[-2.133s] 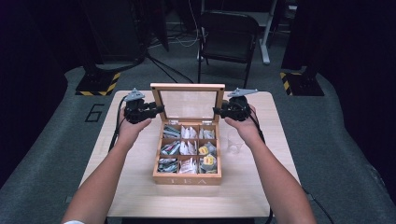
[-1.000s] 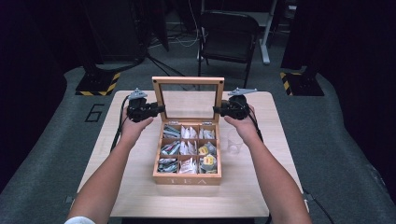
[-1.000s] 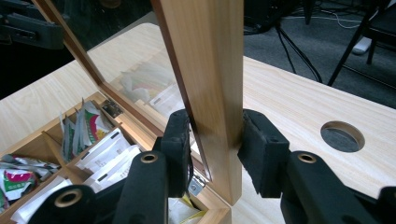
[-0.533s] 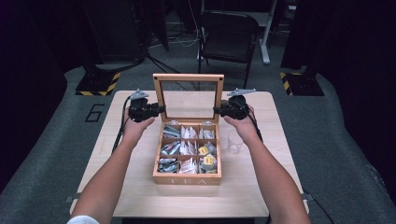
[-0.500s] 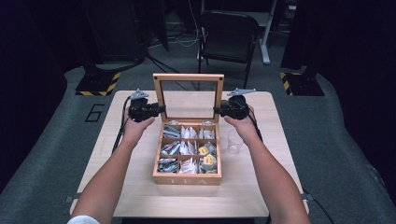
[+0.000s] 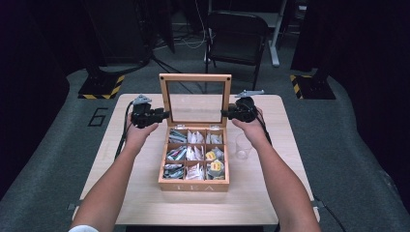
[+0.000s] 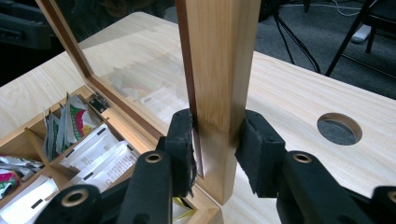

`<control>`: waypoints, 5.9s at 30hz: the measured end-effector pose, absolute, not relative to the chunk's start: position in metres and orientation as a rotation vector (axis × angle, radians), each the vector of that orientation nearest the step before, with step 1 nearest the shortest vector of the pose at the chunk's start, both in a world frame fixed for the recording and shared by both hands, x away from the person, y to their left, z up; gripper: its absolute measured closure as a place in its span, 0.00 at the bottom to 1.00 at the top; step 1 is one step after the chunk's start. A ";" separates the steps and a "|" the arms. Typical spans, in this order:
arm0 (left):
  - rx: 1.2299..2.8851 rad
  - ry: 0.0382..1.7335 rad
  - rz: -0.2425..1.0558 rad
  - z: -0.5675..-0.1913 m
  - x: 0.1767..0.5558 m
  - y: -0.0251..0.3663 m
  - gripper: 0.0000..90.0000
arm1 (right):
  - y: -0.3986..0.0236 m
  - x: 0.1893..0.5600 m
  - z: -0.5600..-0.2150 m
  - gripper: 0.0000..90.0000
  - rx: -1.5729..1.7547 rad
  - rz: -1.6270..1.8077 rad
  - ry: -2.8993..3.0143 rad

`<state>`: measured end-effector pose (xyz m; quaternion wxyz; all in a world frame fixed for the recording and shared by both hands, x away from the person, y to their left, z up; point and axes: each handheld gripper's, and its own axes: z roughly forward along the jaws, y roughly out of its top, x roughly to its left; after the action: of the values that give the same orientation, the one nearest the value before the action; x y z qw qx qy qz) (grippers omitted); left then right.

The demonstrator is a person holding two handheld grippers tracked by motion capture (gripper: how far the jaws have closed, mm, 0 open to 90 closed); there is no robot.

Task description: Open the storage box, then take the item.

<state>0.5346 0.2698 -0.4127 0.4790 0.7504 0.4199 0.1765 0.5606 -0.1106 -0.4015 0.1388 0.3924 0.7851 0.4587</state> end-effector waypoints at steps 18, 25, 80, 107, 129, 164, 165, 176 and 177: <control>1.811 1.000 0.427 -0.407 0.520 0.277 0.68 | -0.110 0.573 -0.404 0.73 1.193 1.319 2.258; 1.817 0.990 0.423 -0.405 0.519 0.276 0.68 | -0.108 0.573 -0.404 0.73 1.208 1.307 2.253; 1.805 0.971 0.419 -0.391 0.492 0.281 0.60 | -0.099 0.481 -0.388 0.62 0.956 1.314 2.349; 1.842 0.963 0.409 -0.390 0.472 0.284 0.43 | -0.095 0.442 -0.409 0.53 0.874 1.251 2.405; 1.846 0.956 0.420 -0.392 0.468 0.283 0.44 | -0.095 0.421 -0.435 0.61 0.880 1.290 2.443; 1.851 0.966 0.416 -0.398 0.468 0.285 0.44 | -0.098 0.407 -0.461 0.82 0.872 1.357 2.502; 1.851 0.966 0.416 -0.398 0.468 0.285 0.44 | -0.098 0.407 -0.461 0.83 0.864 1.361 2.508; 1.855 0.968 0.414 -0.398 0.467 0.285 0.44 | -0.100 0.403 -0.457 0.95 0.856 1.414 2.496; 1.853 0.969 0.415 -0.398 0.467 0.285 0.44 | -0.100 0.403 -0.456 0.96 0.862 1.425 2.495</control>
<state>0.4670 0.2851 -0.3980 0.4835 0.7608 0.3980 0.1703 0.4031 -0.1001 -0.4565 0.0711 0.2867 0.8296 0.4737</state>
